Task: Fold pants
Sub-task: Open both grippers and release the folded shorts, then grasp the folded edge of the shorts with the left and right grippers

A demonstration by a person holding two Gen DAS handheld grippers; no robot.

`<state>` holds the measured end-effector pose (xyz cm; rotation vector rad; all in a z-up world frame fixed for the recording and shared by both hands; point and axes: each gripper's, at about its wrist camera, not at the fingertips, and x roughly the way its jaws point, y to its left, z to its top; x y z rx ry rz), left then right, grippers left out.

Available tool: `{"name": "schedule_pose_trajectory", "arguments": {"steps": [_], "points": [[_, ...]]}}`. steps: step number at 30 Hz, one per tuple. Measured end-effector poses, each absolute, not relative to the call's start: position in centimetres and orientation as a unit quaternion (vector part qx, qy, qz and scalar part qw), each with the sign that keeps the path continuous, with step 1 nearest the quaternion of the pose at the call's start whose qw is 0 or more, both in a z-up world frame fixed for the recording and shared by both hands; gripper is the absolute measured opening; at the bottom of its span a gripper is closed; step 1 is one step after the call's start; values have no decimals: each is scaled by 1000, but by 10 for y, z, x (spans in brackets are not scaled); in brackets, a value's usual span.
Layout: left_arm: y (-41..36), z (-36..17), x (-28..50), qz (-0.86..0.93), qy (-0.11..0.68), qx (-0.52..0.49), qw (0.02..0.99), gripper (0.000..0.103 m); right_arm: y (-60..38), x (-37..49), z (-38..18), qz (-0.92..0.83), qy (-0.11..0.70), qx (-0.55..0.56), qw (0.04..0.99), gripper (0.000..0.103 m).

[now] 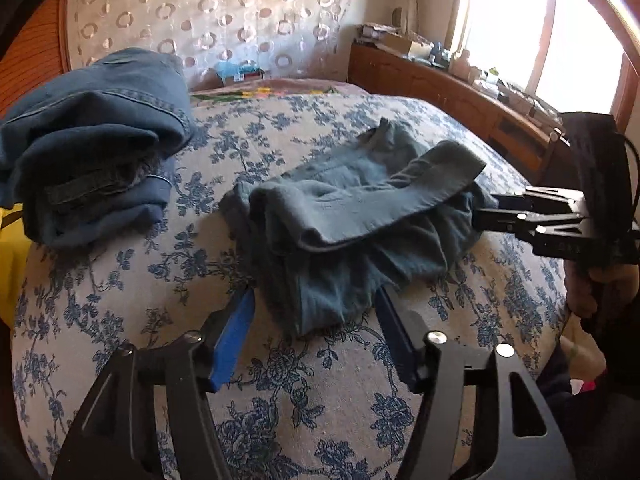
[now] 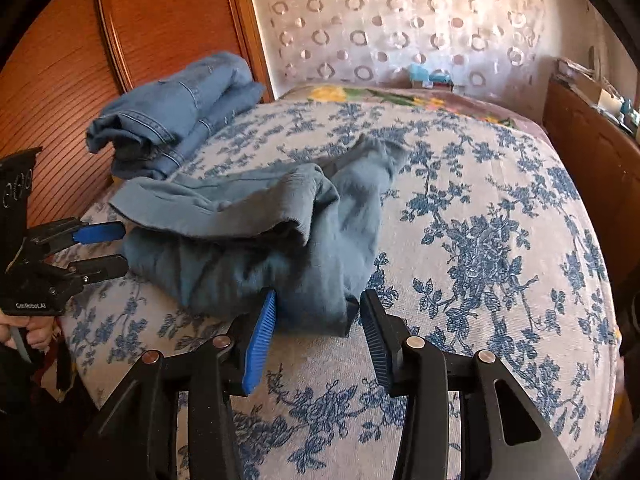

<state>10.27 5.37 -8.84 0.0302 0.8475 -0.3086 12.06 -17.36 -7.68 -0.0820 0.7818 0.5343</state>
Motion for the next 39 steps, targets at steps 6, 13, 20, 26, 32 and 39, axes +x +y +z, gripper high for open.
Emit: {"name": "schedule_pose_trajectory", "arguments": {"steps": [6, 13, 20, 26, 32, 39], "points": [[48, -94, 108, -145, 418, 35, 896, 28, -179, 119, -75, 273, 371, -27, 887, 14], [45, -79, 92, -160, 390, 36, 906, 11, -199, 92, -67, 273, 357, -18, 893, 10], [39, -67, 65, -184, 376, 28, 908, 11, -223, 45, -61, 276, 356, -8, 893, 10], [34, -76, 53, -196, 388, 23, 900, 11, -224, 28, -68, 265, 371, -27, 890, 10], [36, -83, 53, -183, 404, 12, 896, 15, -214, 29, -64, 259, 365, -37, 894, 13], [40, -77, 56, -174, 399, 14, 900, 27, -214, 26, -55, 252, 348, -50, 902, 20]]}}
